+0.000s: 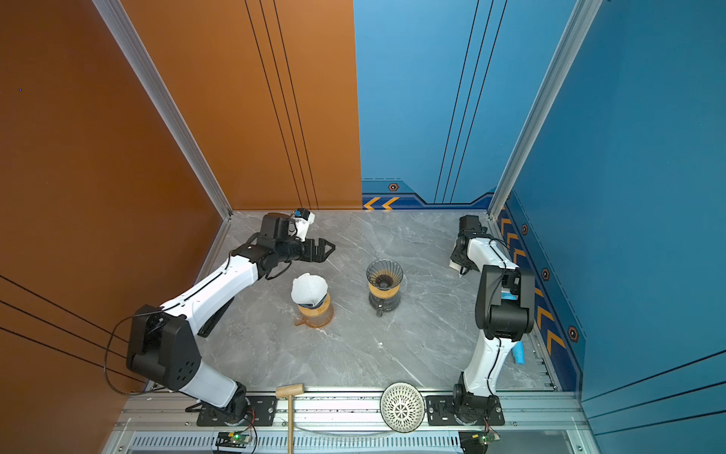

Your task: Place the coffee filter in the dripper

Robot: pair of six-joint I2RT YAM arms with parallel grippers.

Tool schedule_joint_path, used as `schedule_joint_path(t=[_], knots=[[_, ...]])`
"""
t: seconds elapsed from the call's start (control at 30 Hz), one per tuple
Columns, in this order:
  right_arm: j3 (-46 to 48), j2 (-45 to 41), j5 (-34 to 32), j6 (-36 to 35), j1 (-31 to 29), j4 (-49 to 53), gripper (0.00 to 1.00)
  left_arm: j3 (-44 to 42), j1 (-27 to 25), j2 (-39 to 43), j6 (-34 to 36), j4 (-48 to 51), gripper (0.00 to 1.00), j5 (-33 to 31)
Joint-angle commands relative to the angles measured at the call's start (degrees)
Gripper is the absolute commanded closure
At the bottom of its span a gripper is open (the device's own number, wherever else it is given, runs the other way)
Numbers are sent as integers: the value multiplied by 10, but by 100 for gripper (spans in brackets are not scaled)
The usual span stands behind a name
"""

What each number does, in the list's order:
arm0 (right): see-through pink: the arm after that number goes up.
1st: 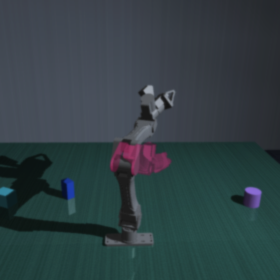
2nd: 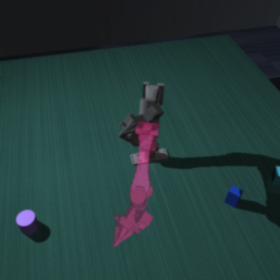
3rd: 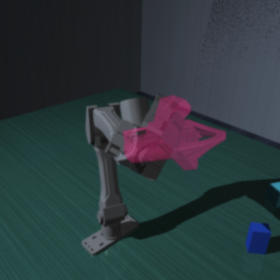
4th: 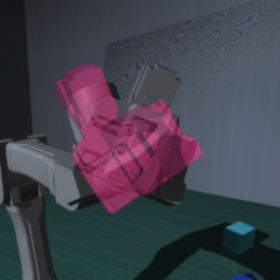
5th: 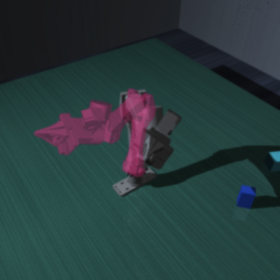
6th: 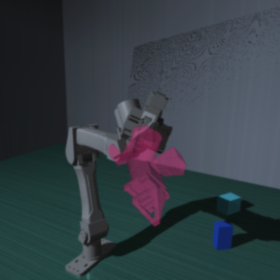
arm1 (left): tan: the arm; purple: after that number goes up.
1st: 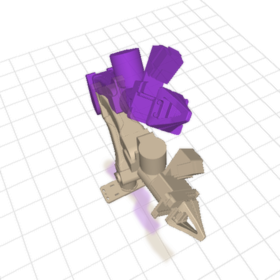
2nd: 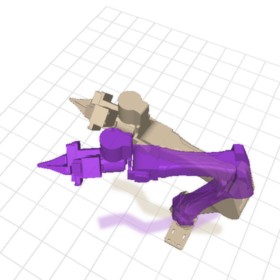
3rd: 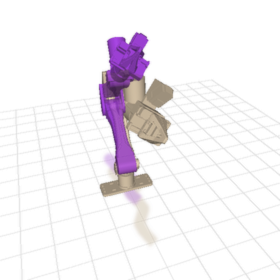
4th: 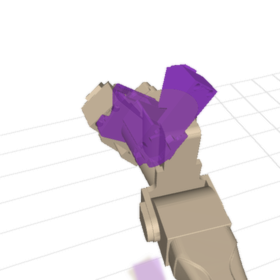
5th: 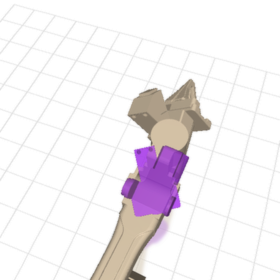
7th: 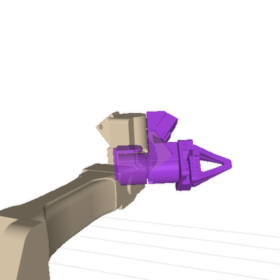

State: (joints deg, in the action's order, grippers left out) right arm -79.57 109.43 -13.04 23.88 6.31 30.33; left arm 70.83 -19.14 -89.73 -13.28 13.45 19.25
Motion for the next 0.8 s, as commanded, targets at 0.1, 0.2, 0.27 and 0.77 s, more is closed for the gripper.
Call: schedule_joint_path(t=[0.1, 0.2, 0.27, 0.77], knots=[[-10, 14, -17, 1, -2, -11, 96, 13, 1, -6, -1, -4, 2, 15], [-11, 15, -14, 0, -1, -11, 100, 13, 1, -7, -2, -4, 2, 17], [-9, 14, -7, 1, -1, -11, 100, 14, 1, -7, -2, -3, 2, 16], [13, -30, 10, 5, -9, 21, 100, 18, -5, -7, -3, 1, 2, 18]])
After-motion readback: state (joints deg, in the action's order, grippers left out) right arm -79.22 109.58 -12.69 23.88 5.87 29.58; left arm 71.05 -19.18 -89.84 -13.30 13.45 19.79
